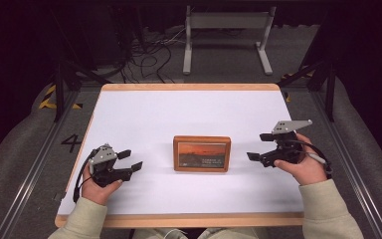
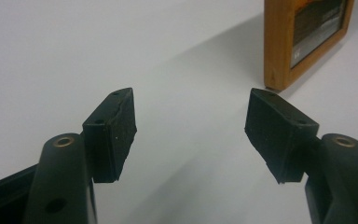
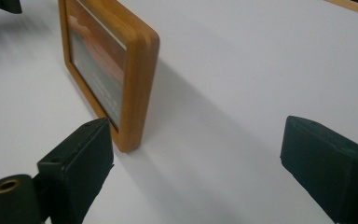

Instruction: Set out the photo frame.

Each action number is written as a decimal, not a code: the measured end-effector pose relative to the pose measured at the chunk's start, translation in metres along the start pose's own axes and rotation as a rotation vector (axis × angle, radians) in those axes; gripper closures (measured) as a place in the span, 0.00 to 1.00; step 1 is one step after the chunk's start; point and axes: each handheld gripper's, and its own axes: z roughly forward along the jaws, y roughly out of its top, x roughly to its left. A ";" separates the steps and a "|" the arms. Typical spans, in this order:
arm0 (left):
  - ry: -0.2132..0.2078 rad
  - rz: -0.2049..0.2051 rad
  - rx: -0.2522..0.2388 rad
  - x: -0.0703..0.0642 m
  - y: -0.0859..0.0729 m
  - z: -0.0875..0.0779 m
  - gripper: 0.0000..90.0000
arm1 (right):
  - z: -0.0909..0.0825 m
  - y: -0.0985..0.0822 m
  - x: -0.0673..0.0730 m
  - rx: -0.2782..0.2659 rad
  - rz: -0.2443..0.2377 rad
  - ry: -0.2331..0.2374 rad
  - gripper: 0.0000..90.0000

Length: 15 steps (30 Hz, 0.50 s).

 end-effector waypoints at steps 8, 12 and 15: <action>0.029 0.022 -0.009 0.008 -0.002 0.000 0.39 | 0.004 -0.034 -0.010 -0.029 0.072 -0.075 0.12; 0.039 0.008 -0.007 0.010 -0.005 -0.001 0.39 | 0.014 -0.050 -0.012 -0.048 0.102 -0.088 0.14; 0.042 -0.007 -0.011 0.011 -0.006 -0.001 0.39 | 0.021 -0.060 -0.013 -0.052 0.113 -0.114 0.14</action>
